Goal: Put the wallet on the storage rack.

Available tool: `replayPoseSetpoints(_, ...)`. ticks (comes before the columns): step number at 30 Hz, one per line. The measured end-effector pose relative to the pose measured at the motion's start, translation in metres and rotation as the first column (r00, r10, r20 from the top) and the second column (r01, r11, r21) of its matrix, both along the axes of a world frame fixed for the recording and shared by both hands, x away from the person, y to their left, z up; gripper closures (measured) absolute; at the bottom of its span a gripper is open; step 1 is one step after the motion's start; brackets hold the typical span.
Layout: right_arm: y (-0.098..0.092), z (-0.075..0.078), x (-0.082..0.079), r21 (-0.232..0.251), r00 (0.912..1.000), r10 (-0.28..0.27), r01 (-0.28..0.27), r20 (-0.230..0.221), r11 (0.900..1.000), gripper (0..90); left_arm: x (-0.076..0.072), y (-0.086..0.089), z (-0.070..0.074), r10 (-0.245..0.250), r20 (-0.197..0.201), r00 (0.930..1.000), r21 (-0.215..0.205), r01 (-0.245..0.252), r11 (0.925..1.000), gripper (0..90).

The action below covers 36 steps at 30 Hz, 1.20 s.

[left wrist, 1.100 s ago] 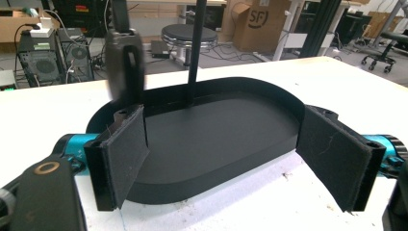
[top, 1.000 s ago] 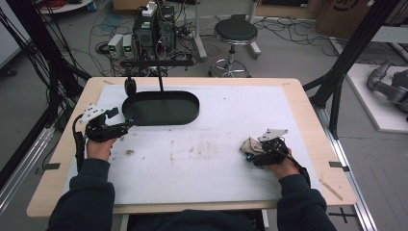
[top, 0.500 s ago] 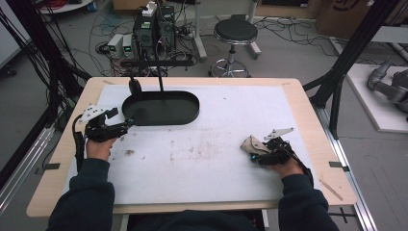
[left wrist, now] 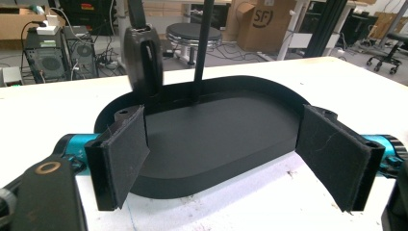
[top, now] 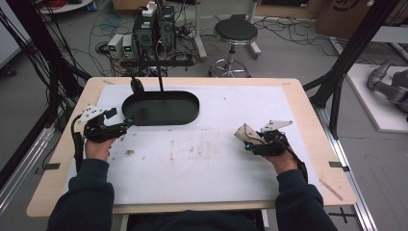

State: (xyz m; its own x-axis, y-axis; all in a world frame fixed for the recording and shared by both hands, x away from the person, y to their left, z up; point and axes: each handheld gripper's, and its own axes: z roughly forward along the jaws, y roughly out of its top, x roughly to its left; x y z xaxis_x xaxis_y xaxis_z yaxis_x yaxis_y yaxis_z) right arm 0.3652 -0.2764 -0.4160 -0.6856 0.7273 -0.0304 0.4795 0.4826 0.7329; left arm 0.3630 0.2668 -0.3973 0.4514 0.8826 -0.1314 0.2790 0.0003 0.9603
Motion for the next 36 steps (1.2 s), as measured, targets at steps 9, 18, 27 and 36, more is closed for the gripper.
replayPoseSetpoints(9, 0.051, 0.026, 0.036, 0.044, 0.9936, 0.082, -0.086, 0.078, 0.995, 40.1, -0.001, -0.001, 0.001, 0.002, 0.013, 0.9999, -0.003, -0.002, 1.0, 19.0)
replayPoseSetpoints(18, 0.109, 0.04, 0.069, 0.052, 0.9802, 0.165, -0.171, 0.11, 0.984, 40.0, -0.001, 0.001, 0.002, 0.002, 0.017, 0.9998, -0.01, -0.002, 1.0, 19.1)
replayPoseSetpoints(27, 0.162, 0.035, 0.09, 0.053, 0.9728, 0.202, -0.209, 0.114, 0.977, 39.8, -0.001, 0.002, 0.001, 0.003, 0.017, 0.9998, -0.013, -0.003, 0.9999, 19.1)
replayPoseSetpoints(36, 0.2, 0.019, 0.118, 0.028, 0.976, 0.196, -0.199, 0.095, 0.98, 39.6, -0.002, 0.002, 0.002, 0.002, 0.015, 0.9999, -0.01, -0.002, 1.0, 19.1)
